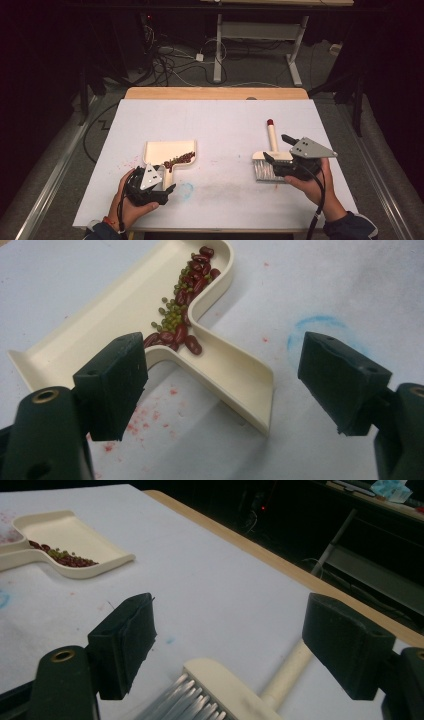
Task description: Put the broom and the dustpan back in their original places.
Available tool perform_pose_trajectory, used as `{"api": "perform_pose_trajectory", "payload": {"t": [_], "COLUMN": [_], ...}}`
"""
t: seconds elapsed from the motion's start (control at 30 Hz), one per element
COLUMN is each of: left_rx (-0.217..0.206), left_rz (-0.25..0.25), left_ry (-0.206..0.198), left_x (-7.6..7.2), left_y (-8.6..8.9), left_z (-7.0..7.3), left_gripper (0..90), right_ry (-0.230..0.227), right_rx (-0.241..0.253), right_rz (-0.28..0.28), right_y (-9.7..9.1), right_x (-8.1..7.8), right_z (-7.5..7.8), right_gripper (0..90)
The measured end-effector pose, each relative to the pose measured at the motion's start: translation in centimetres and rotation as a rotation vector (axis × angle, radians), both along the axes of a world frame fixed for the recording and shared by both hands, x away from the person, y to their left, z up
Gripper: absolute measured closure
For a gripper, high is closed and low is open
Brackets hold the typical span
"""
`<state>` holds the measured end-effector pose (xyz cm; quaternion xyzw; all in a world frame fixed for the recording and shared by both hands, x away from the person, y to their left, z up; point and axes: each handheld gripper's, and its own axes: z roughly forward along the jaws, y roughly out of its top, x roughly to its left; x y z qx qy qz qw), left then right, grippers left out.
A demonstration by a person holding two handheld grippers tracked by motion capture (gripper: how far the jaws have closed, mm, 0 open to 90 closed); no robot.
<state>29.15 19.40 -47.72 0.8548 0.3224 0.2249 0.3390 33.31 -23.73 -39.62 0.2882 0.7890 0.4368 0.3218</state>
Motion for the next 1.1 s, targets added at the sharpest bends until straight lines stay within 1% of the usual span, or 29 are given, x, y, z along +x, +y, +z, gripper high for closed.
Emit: {"api": "perform_pose_trajectory", "payload": {"t": [0.07,0.27,0.4,0.5,0.6,0.67,0.8,0.83,0.9,1.0,1.1], "left_rx": [0.000,0.008,0.006,0.013,0.018,0.018,0.015,0.016,0.016,0.016,0.014], "left_rz": [0.000,-0.001,-0.001,-0.004,-0.006,-0.005,-0.004,-0.005,-0.006,-0.007,-0.007], "left_ry": [-0.001,-0.004,-0.006,-0.006,-0.005,-0.006,-0.007,-0.007,-0.007,-0.010,-0.011], "left_x": [0.0,0.0,0.0,0.0,0.0,0.0,0.0,0.0,0.0,0.0,0.1], "left_y": [0.0,0.0,0.0,0.0,0.0,0.0,0.0,0.0,0.0,0.0,0.0], "left_z": [0.0,0.0,0.0,0.0,0.0,0.0,0.1,0.0,0.0,0.0,0.0], "left_gripper": [19.7,19.7,19.7,19.7,19.7,19.7,19.7,19.7,19.7,19.7,19.6], "right_ry": [0.002,0.006,0.007,0.014,0.017,0.017,0.025,0.024,0.025,0.025,0.040], "right_rx": [0.001,-0.016,-0.018,-0.013,-0.019,-0.031,-0.025,-0.028,-0.050,-0.055,-0.037], "right_rz": [0.004,-0.002,-0.003,0.002,0.012,0.008,0.012,0.017,0.020,0.024,0.018], "right_y": [-0.2,-0.7,-1.1,-1.3,-1.5,-1.6,-1.8,-1.9,-1.9,-2.1,-2.5], "right_x": [-0.2,-0.5,-0.8,-1.0,-1.3,-1.4,-1.8,-1.9,-2.1,-2.4,-2.6], "right_z": [-0.2,-0.9,-1.3,-1.7,-2.2,-2.5,-3.1,-3.3,-3.7,-4.3,-4.9], "right_gripper": [21.4,21.4,21.4,21.4,21.3,21.3,21.3,21.3,21.1,21.0,21.0]}}
